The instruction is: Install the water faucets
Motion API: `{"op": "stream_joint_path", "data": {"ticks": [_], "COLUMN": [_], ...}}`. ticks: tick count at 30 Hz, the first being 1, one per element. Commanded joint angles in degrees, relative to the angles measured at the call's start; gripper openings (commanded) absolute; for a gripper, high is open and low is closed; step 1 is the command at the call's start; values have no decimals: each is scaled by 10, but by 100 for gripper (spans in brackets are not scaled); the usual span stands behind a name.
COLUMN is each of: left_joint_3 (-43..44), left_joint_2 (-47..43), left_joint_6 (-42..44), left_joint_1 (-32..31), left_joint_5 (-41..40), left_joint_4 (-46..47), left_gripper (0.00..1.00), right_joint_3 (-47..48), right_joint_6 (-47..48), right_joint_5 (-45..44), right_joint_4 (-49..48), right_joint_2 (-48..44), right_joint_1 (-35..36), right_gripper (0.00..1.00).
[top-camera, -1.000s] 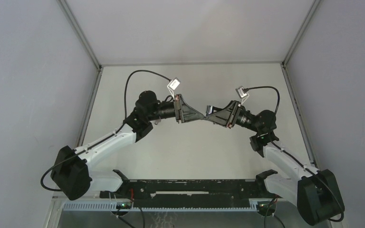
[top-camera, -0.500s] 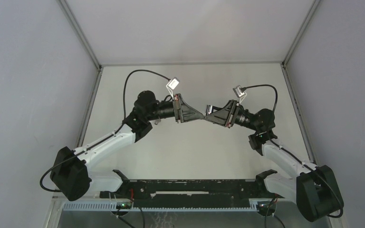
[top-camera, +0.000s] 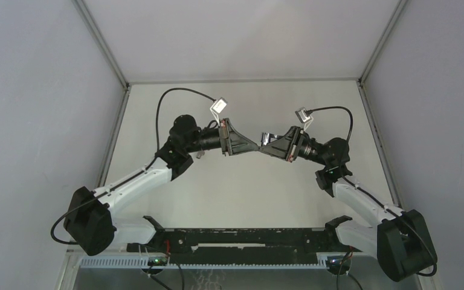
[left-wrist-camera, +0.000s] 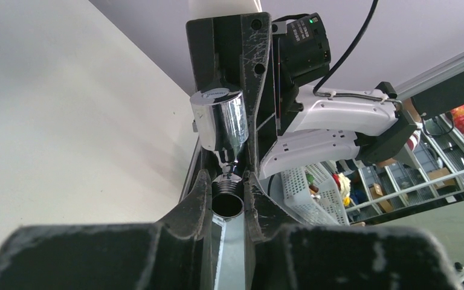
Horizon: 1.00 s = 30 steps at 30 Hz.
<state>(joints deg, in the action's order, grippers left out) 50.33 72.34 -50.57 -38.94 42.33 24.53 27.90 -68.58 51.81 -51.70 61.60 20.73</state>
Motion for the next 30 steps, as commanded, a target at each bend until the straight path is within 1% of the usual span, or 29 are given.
{"op": "stream_joint_path", "data": {"ticks": [1, 2, 7, 9, 10, 12, 16, 18, 19, 22, 24, 25, 27, 30], "left_joint_3": [-8, -7, -5, 2, 9, 21, 40, 51, 58, 64, 68, 76, 92, 101], "left_joint_2": [-6, -6, -8, -10, -10, -11, -9, -10, -14, -30, -46, -54, -65, -69], "left_joint_6": [-8, -8, -6, 5, 13, 27, 36, 47, 57, 82, 109, 134, 182, 234], "left_joint_1": [0, 0, 0, 0, 0, 1, 5, 12, 18, 40, 54, 57, 58, 58], "left_joint_5": [7, 7, -2, -13, -19, -31, -43, -50, -59, -67, -95, -124, -207, -333], "left_joint_4": [34, 34, 25, 1, -24, -56, -87, -118, -138, -195, -265, -312, -397, -474], "left_gripper": [0, 0, 0, 0, 3, 19, 61, 77, 80, 86, 97, 98, 99, 99], "right_joint_3": [26, 26, 25, 25, 25, 25, 25, 25, 25, 26, 32, 40, 56, 79], "right_joint_6": [6, 7, 34, 50, 55, 64, 84, 105, 125, 171, 202, 219, 258, 316], "right_joint_5": [5, 1, -16, -30, -34, -39, -49, -69, -85, -138, -166, -179, -203, -226], "right_joint_4": [-25, -17, 31, 56, 68, 88, 143, 186, 223, 302, 355, 386, 449, 520], "right_joint_2": [0, -1, -25, -42, -49, -62, -83, -108, -121, -169, -196, -207, -222, -229], "right_joint_1": [11, 11, 13, 14, 13, 13, 13, 13, 14, 13, 11, 11, 12, 12], "right_gripper": [6, 0, 0, 0, 0, 0, 0, 0, 0, 0, 0, 0, 0, 0]}}
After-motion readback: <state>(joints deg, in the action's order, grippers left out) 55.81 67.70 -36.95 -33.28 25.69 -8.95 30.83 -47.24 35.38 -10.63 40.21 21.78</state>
